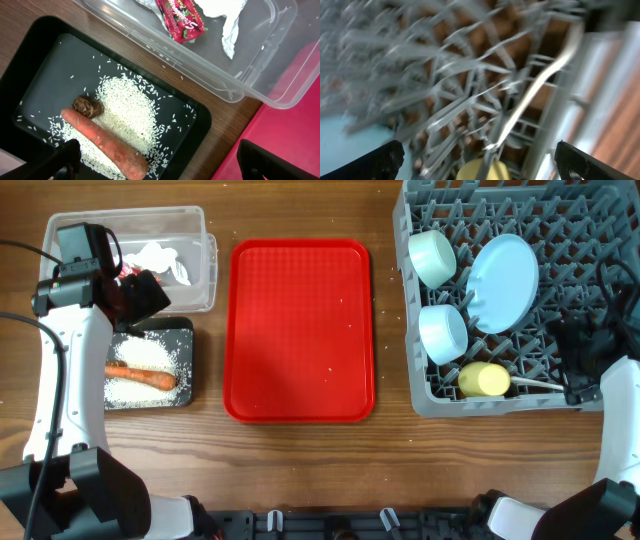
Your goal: Sort waste into correct bins and load items into the dishwasher rack
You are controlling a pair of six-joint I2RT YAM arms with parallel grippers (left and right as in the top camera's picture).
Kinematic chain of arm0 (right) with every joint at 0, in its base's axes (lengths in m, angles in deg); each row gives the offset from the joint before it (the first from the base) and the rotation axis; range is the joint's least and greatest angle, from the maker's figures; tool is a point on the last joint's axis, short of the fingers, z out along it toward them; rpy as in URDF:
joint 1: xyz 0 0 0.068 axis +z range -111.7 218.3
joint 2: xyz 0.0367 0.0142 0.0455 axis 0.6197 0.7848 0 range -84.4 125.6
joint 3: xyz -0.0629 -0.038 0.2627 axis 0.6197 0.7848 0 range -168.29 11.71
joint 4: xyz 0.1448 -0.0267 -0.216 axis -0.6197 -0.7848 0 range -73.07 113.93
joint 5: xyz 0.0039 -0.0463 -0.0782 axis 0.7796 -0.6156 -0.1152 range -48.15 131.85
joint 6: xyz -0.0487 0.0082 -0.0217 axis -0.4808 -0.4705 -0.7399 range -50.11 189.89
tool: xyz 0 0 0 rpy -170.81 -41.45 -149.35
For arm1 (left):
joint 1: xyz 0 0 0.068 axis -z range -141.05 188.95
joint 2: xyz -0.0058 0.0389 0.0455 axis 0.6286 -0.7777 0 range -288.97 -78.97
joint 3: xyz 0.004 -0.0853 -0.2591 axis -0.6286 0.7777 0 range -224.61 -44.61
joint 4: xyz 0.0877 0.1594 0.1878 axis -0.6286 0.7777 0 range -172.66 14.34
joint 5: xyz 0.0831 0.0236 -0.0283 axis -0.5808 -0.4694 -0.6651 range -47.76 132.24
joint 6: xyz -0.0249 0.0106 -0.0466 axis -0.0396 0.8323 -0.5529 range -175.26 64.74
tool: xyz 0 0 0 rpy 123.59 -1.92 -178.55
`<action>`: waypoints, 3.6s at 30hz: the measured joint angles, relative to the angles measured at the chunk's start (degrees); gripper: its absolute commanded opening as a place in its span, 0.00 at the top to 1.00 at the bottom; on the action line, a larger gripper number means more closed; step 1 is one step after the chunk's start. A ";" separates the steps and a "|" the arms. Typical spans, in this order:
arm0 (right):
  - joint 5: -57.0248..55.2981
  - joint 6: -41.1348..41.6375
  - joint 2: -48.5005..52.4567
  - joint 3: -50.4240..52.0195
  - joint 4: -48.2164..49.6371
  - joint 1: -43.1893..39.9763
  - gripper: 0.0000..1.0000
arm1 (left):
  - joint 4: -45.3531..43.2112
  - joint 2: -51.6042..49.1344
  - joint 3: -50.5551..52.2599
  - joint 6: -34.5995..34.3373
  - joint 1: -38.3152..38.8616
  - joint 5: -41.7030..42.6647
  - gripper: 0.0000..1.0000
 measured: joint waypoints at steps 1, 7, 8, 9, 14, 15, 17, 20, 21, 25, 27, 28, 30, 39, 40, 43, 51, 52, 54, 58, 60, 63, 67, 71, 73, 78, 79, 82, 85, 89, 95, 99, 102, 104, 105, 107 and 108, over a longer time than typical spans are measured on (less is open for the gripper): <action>4.24 -4.39 -0.09 -0.42 0.22 -0.04 0.00 | 0.00 0.00 -0.02 0.00 0.00 -0.02 0.00; 56.87 -37.73 -2.64 -2.91 2.38 2.86 0.00 | 0.02 0.00 0.00 0.00 0.00 -0.02 0.00; 62.12 -42.34 -3.30 -2.99 0.13 5.16 0.00 | -0.02 0.00 -0.02 0.00 0.00 -0.02 0.00; 64.32 -45.66 -4.15 -2.99 -1.09 7.61 0.00 | 0.02 0.00 -0.02 0.00 0.00 0.00 0.00; 45.99 -49.00 -23.39 -4.63 -2.80 27.02 0.00 | 0.00 0.00 -0.02 0.00 0.00 0.00 0.00; 40.54 -48.04 -28.63 -5.42 -2.80 29.68 0.00 | -0.02 0.00 -0.02 0.00 0.00 -0.02 0.00; 33.09 -45.64 -38.10 -6.82 -4.31 31.71 0.00 | -0.02 0.00 -0.02 0.00 0.00 -0.02 0.00; 27.36 -42.38 -46.60 -7.30 -6.91 31.95 0.00 | -0.04 0.00 -0.02 0.00 0.00 -0.04 0.00; 25.77 -42.10 -47.89 -7.30 -7.98 31.98 0.00 | 0.02 0.00 -0.02 0.00 0.00 -0.02 0.00; 15.39 -42.21 -51.49 -6.40 -14.05 32.06 0.01 | 0.00 0.00 -0.02 0.00 0.00 -0.02 0.00; 10.01 -42.18 -51.71 -3.72 -12.02 32.06 0.00 | 0.00 0.00 -0.02 0.00 0.00 -0.02 0.00; 8.17 -42.16 -51.74 -1.66 -9.68 32.06 0.00 | 0.02 0.00 -0.02 0.00 0.00 -0.02 0.00; 5.49 -42.16 -52.19 4.94 -0.37 31.74 0.00 | 0.04 0.00 -0.02 0.00 0.00 -0.02 0.00; 5.07 -39.78 -73.70 45.57 36.74 29.14 0.00 | 0.07 0.00 -0.02 0.00 0.00 -0.02 0.00; 5.16 -38.58 -76.30 49.24 39.34 28.87 0.00 | -0.02 0.00 -0.02 0.00 0.00 -0.02 0.00; 5.18 -36.09 -79.56 58.88 47.32 28.87 0.00 | 0.02 0.00 -0.02 0.00 0.00 -0.02 0.00; 5.18 -34.34 -79.71 61.94 50.64 28.87 0.00 | 0.02 0.00 -0.02 0.00 0.00 -0.02 0.00; 5.18 -34.21 -79.71 61.94 50.64 28.87 0.00 | 0.02 0.00 -0.02 0.00 0.00 -0.02 0.00; 5.18 -34.21 -79.71 61.94 50.64 28.87 0.00 | 0.02 0.00 -0.02 0.00 0.00 -0.02 0.00; 5.18 -34.21 -79.71 61.94 50.64 28.87 0.00 | 0.02 0.00 -0.02 0.00 0.00 -0.02 0.00; 5.18 -34.21 -79.71 61.94 50.64 28.87 0.00 | 0.02 0.00 -0.02 0.00 0.00 -0.02 0.00; 5.18 -34.21 -79.71 61.94 50.64 28.87 0.00 | 0.02 0.00 -0.02 0.00 0.00 -0.02 0.00; 5.18 -34.21 -79.71 61.94 50.64 28.87 0.00 | -0.04 0.94 0.13 1.57 0.24 -2.99 0.00; 5.18 -34.21 -79.71 61.94 50.64 28.87 0.00 | -0.44 10.40 2.97 2.67 4.44 -5.42 0.00; 5.18 -34.21 -79.73 61.94 50.64 28.87 0.00 | -3.87 16.70 6.80 3.04 7.65 -6.29 0.00; 5.18 -34.21 -79.91 61.94 50.82 28.87 0.00 | -32.44 37.46 30.88 3.76 11.06 -2.05 0.00; 5.18 -34.21 -79.95 61.94 50.75 28.87 0.00 | -38.14 42.23 36.68 3.80 11.06 -0.55 0.00; 5.18 -34.21 -79.97 61.94 50.80 28.87 0.00 | -50.60 58.99 53.55 3.91 11.06 4.20 0.00; 5.18 -34.21 -80.00 61.94 50.73 28.87 0.00 | -55.23 71.14 63.63 4.70 11.06 7.43 0.00; 5.18 -34.21 -80.00 61.94 50.73 28.87 0.00 | -56.11 80.04 71.36 8.33 11.21 11.65 0.00; 5.18 -34.21 -79.97 61.94 50.73 28.87 0.00 | -55.28 88.28 77.26 10.45 11.67 12.72 0.00; 5.18 -34.21 -79.97 61.94 50.73 28.87 0.00 | -51.60 90.84 78.60 10.62 11.67 11.50 0.00; 5.18 -34.21 -79.97 61.94 50.73 28.87 0.00 | -49.86 91.03 78.64 10.58 11.67 10.12 0.00; 5.18 -34.21 -79.97 61.94 50.73 28.87 0.00 | -49.86 91.01 78.64 10.60 11.67 9.66 0.00; 5.18 -34.21 -79.97 61.94 50.73 28.87 0.00 | -49.86 91.01 78.64 10.60 11.67 9.66 0.00; 5.18 -34.21 -79.97 61.94 50.73 28.87 0.00 | -49.86 91.01 78.64 10.58 11.67 9.66 0.00; 5.18 -34.21 -79.97 61.94 50.73 28.87 0.00 | -49.86 91.01 78.64 10.58 11.67 9.66 0.00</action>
